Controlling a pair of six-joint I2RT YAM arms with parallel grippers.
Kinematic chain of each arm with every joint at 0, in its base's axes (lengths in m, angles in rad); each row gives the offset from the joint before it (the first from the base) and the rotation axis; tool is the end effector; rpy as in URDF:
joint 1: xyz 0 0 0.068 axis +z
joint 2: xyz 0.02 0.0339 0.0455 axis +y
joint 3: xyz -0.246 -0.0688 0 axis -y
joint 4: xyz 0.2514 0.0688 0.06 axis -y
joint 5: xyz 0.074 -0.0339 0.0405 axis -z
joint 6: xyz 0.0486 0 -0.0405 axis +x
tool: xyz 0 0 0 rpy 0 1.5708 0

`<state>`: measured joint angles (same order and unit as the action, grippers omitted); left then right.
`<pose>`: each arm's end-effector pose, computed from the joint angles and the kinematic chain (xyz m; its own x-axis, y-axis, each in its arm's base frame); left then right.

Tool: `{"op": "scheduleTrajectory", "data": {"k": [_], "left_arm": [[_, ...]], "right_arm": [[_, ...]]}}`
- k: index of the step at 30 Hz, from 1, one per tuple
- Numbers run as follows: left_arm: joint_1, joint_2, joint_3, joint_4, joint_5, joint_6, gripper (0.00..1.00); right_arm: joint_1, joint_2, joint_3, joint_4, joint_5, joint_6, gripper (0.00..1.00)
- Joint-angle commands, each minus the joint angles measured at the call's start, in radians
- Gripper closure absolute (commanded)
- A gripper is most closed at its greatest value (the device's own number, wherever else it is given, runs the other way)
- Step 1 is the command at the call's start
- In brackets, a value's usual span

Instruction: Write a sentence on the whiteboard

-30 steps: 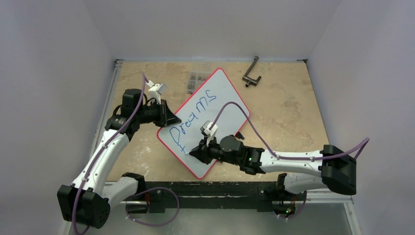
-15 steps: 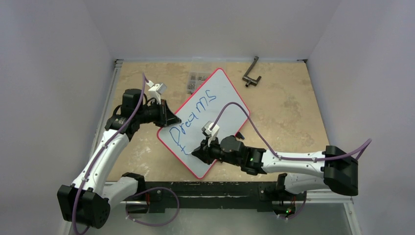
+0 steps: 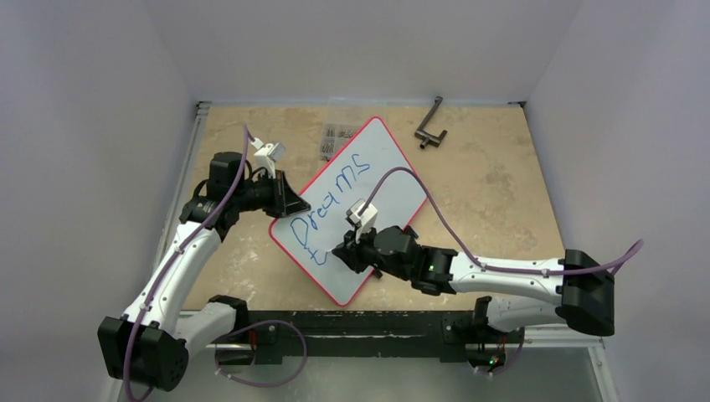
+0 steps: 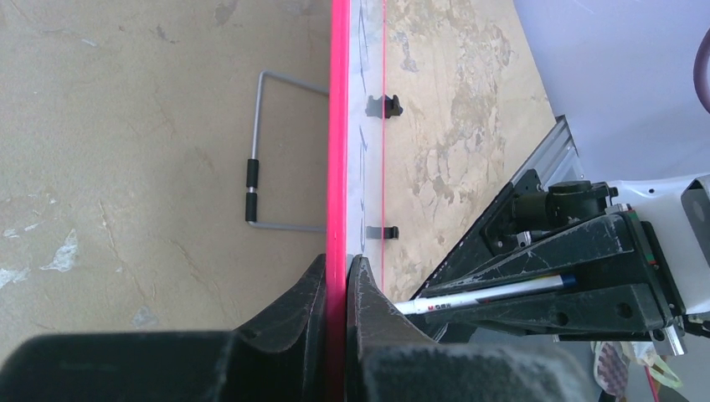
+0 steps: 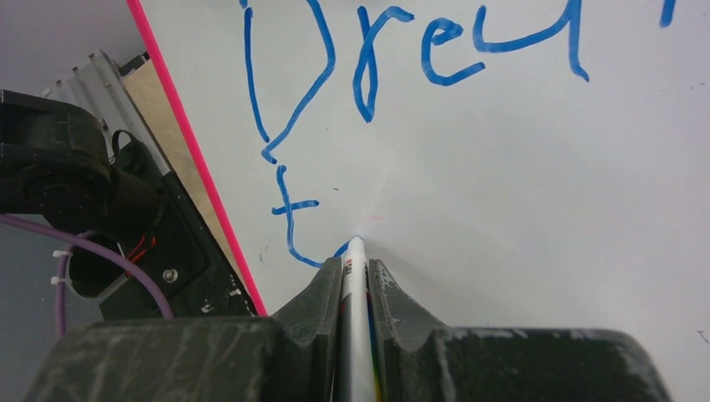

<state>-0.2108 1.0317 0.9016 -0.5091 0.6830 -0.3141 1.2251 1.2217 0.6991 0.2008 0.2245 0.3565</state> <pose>0.2287 -0.0803 0.2849 -0.7580 -0.0829 -0.6470 0.4452 0.6592 -0.6060 0.1114 0.2775 0.2328 -0.3956 -0.0942 -0.9136 -0.7551 0.5996 0.2651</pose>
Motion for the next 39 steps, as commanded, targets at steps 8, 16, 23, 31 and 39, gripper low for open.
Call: {"op": "scheduleTrajectory", "data": {"k": [8,16,23,31,39], "left_arm": [[-0.007,-0.004,-0.005,-0.009,-0.089,0.109,1.0],[-0.007,-0.005,-0.006,-0.009,-0.091,0.109,1.0],[-0.007,-0.004,-0.006,-0.009,-0.091,0.109,1.0],[-0.007,-0.005,-0.005,-0.011,-0.091,0.11,1.0],[-0.007,-0.005,-0.006,-0.011,-0.092,0.11,1.0]], "right_arm": [[-0.009,-0.049,0.053,0.032,0.076,-0.028,1.0],[-0.01,-0.016,0.061,0.066,0.093,-0.03,1.0],[-0.01,0.028,0.088,0.08,0.078,-0.044,1.0],[-0.01,0.058,0.077,0.1,0.027,-0.049,1.0],[-0.01,0.07,0.017,0.1,0.019,-0.032,1.0]]}}
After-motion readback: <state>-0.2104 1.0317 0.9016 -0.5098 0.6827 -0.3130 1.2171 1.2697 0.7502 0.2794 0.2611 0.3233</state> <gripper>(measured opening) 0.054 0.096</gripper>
